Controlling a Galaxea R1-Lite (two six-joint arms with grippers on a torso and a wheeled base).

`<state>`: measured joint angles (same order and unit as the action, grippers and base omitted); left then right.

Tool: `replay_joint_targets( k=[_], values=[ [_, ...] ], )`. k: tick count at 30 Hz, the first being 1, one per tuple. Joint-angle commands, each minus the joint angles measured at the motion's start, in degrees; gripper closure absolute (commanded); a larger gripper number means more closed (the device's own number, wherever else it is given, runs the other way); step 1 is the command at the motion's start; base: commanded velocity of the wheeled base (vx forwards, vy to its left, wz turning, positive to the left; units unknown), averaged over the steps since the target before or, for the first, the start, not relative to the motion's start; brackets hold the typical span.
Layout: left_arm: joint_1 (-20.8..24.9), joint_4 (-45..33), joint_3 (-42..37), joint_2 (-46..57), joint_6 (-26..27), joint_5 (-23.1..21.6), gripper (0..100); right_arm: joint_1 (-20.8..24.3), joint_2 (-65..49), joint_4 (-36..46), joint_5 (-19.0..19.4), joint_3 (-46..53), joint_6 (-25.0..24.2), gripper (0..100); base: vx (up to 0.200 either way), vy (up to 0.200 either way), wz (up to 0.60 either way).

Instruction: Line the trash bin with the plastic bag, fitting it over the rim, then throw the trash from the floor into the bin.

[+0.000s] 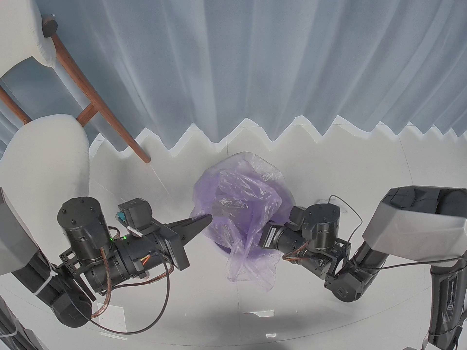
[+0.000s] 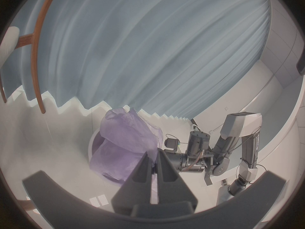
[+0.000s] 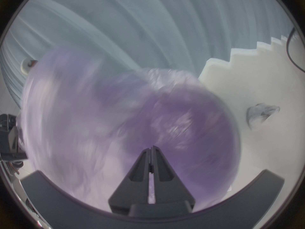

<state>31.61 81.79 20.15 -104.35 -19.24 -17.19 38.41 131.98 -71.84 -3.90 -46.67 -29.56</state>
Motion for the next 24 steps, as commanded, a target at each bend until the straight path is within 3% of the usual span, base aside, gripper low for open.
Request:
replay_joint_targets(
  k=[1,4,9,10,18,24],
  values=[
    [-0.5,0.6,0.2,-2.9,0.1,0.0,100,-4.1,-5.2,0.1,-0.1,1.7,1.0,100,0.0,0.0,0.0],
    [-0.3,0.6,0.3,-3.0,0.1,-0.1,100,-7.1,-12.8,0.8,0.0,5.6,3.1,100,0.0,0.0,0.0],
    [-0.2,0.6,0.6,-2.7,0.1,0.0,100,-7.4,-23.3,5.1,0.5,12.7,5.3,100,0.0,0.0,0.0],
    [-0.2,0.7,0.6,-2.7,0.1,0.0,100,-5.9,-25.2,5.0,0.7,15.0,5.2,0,0.0,0.0,0.0],
    [-0.2,0.7,1.4,-2.5,0.1,0.1,100,6.1,-27.4,4.5,0.1,24.6,4.7,0,0.0,0.0,0.0],
    [-0.2,0.7,1.2,-2.0,0.1,0.1,100,9.3,-20.1,3.7,-2.5,22.8,4.5,0,0.0,0.0,0.0]
  ],
)
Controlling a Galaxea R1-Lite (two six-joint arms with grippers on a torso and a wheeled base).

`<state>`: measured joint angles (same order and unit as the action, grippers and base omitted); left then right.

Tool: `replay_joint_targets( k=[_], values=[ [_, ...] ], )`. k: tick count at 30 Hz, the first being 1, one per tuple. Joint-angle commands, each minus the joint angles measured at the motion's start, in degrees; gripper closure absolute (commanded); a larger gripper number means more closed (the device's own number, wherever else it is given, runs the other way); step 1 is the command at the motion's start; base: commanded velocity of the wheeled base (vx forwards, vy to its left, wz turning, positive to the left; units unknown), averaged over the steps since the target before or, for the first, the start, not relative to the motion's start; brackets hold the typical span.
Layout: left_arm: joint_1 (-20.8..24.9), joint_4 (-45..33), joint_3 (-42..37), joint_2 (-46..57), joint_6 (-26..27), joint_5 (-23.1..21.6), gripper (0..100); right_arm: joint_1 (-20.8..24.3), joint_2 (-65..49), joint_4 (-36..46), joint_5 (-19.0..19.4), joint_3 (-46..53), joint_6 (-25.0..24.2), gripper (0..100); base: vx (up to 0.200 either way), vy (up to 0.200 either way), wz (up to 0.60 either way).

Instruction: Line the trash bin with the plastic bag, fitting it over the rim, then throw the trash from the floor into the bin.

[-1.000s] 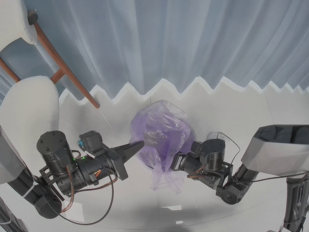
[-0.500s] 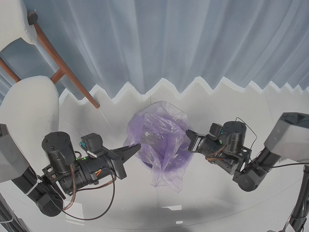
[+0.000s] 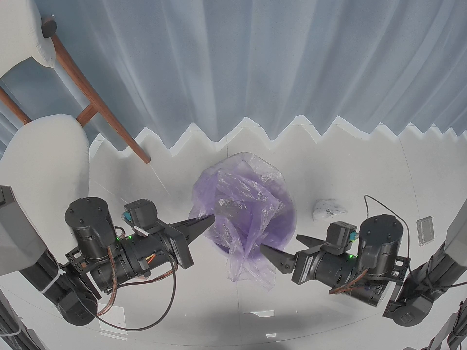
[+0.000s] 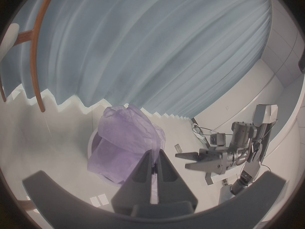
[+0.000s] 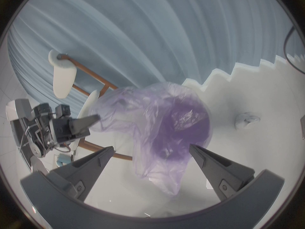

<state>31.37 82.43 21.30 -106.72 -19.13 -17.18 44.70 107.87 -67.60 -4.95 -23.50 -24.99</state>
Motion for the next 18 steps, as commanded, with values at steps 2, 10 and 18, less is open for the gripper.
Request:
replay_joint_targets(
  k=[2,10,18],
  values=[
    [-0.1,0.0,0.1,0.8,0.0,0.0,100,3.5,7.9,-2.4,-2.8,-3.1,0.0,0,0.0,0.0,0.0],
    [-0.3,-0.1,0.2,1.2,0.0,-0.1,100,3.0,15.1,-4.6,-5.5,-11.9,0.1,0,0.0,0.0,0.0],
    [-0.3,-0.1,0.3,0.9,0.0,-0.1,100,-0.7,14.7,-4.9,-5.7,-13.5,0.3,100,0.0,0.0,0.0]
  ],
)
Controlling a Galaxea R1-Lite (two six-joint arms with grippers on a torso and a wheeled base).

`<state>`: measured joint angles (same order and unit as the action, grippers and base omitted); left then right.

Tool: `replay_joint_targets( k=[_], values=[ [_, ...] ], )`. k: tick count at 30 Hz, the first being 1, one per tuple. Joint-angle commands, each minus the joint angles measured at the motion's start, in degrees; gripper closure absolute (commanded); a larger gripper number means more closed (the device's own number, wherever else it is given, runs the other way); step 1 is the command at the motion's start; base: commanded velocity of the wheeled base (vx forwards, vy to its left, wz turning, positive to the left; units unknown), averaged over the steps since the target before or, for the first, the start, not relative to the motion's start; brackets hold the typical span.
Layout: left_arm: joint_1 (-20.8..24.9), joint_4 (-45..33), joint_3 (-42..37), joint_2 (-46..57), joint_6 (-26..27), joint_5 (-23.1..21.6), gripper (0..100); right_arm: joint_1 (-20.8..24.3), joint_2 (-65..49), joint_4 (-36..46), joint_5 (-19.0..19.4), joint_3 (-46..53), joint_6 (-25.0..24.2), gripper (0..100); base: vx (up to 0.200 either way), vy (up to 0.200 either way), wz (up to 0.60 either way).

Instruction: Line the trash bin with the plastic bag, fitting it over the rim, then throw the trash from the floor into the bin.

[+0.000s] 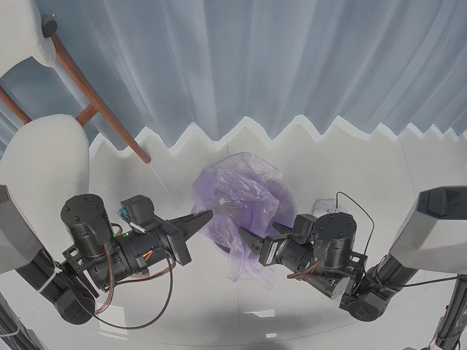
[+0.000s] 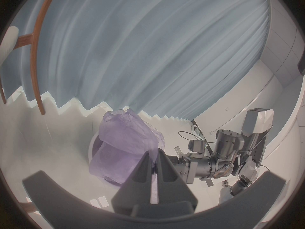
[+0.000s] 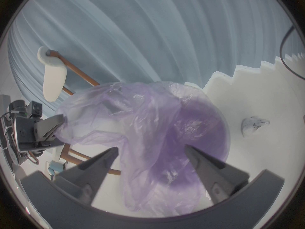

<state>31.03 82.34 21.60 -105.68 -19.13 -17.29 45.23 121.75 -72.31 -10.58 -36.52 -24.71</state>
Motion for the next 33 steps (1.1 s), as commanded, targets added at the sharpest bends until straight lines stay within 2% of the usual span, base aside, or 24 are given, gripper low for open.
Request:
replay_joint_targets(
  k=[1,5,7,12,15,16,17,18,22,26,32,33],
  values=[
    [0.0,0.1,0.1,-0.3,0.0,-0.2,100,-2.7,-1.9,-0.3,-0.1,0.6,-0.1,100,0.0,0.0,0.0],
    [0.1,0.1,1.2,-0.2,-0.1,-0.5,100,-5.9,-4.8,-0.1,0.0,1.8,0.0,100,0.0,0.0,0.0],
    [-0.2,0.0,3.1,-0.1,-0.4,-0.5,100,-9.0,-7.2,-0.1,0.6,2.0,0.1,100,0.0,0.0,0.0],
    [-1.8,0.0,6.4,-0.6,-0.6,-0.6,100,-14.4,-13.0,2.0,6.1,1.4,-0.4,100,0.0,0.0,0.0],
    [-1.8,-0.2,6.9,-0.8,-0.7,-0.6,100,-16.2,-14.0,3.6,7.6,0.5,-0.6,100,0.0,0.0,0.0],
    [-1.9,0.0,7.4,-1.7,-1.2,-0.4,100,-18.9,-14.5,5.7,10.3,-1.9,-1.7,100,0.0,0.0,0.0],
    [-1.9,0.0,7.4,-1.7,-1.2,-0.4,100,-18.9,-14.5,5.7,10.3,-1.9,-1.7,100,0.0,0.0,0.0],
    [-2.9,0.1,7.6,-3.5,-1.3,-0.6,100,-20.4,-14.5,7.9,12.6,-4.1,-3.9,100,0.0,0.0,0.0],
    [-3.3,1.1,10.7,-6.6,-3.8,0.0,100,-21.3,-13.6,12.1,16.3,-6.7,-7.1,100,0.0,0.0,0.0],
    [-3.3,6.2,13.3,-9.3,-8.8,1.0,100,-22.8,-9.5,11.9,18.5,-9.3,-7.2,100,0.0,0.0,0.0],
    [-3.3,6.4,16.4,-12.7,-9.3,3.1,100,-26.1,-5.4,12.3,20.3,-14.9,-7.2,100,0.0,0.0,0.0],
    [-3.2,6.5,17.5,-14.9,-9.2,4.0,100,-27.4,-4.5,12.4,22.0,-15.9,-7.3,100,0.0,0.0,0.0]
  ],
)
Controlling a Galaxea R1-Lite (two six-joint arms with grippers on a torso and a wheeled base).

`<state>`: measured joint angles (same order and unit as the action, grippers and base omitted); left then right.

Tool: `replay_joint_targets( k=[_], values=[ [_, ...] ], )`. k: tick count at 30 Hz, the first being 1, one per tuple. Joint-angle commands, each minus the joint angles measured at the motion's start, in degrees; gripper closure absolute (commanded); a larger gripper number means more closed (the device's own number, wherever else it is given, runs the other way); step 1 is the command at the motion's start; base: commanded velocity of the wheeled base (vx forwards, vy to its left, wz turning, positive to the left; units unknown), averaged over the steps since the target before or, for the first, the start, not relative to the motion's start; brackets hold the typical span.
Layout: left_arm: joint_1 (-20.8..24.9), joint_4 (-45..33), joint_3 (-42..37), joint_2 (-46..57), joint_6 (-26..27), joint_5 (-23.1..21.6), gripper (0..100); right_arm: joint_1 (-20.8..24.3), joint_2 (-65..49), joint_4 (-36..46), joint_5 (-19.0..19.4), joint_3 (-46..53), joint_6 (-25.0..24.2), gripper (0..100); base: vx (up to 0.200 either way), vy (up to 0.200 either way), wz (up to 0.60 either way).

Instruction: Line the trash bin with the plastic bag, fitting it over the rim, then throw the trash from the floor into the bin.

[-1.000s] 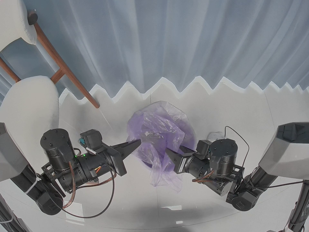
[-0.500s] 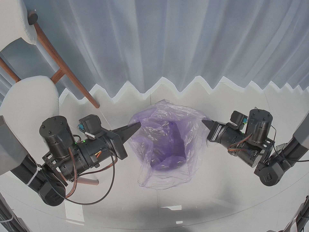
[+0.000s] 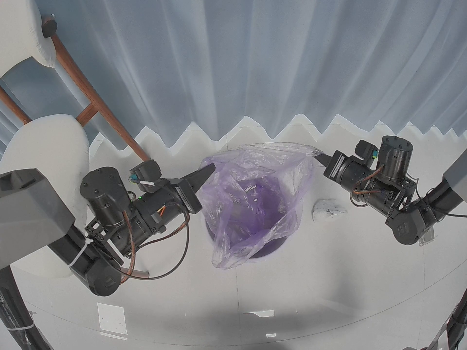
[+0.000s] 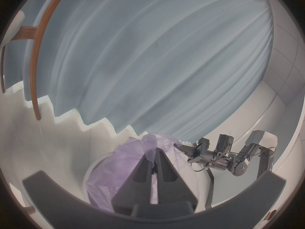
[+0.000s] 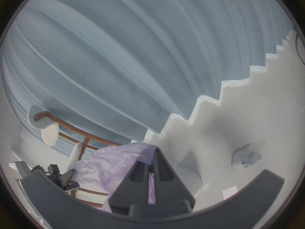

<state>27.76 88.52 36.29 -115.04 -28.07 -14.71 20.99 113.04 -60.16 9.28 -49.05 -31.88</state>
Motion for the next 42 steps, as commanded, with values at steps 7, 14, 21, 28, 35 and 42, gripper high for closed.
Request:
replay_joint_targets(
  k=[7,14,21,28,35,42],
  values=[
    [0.3,0.4,8.3,-11.3,0.0,7.4,100,-5.2,9.7,-0.7,4.0,-7.3,0.1,100,0.0,0.0,0.0],
    [0.8,0.3,5.3,-6.8,-0.2,7.9,100,-5.0,4.1,-3.3,4.9,-0.3,0.6,100,0.0,0.0,0.0],
    [9.2,0.3,-1.6,-2.6,-0.8,5.8,100,-11.7,-0.7,-4.0,10.1,9.4,1.8,100,0.0,0.0,0.0],
    [16.5,0.4,-3.4,-5.5,-2.2,6.5,100,-17.6,0.5,-4.4,16.7,14.5,7.9,100,0.0,0.0,0.0],
    [17.0,0.4,-1.8,-6.4,-5.2,7.6,100,-17.4,4.0,-11.6,16.7,16.7,12.6,0,0.0,0.0,0.0],
    [15.0,0.4,2.1,-6.5,-5.2,10.1,100,-16.9,-0.2,-27.6,21.0,27.2,10.2,0,0.0,0.0,0.0]
  ],
)
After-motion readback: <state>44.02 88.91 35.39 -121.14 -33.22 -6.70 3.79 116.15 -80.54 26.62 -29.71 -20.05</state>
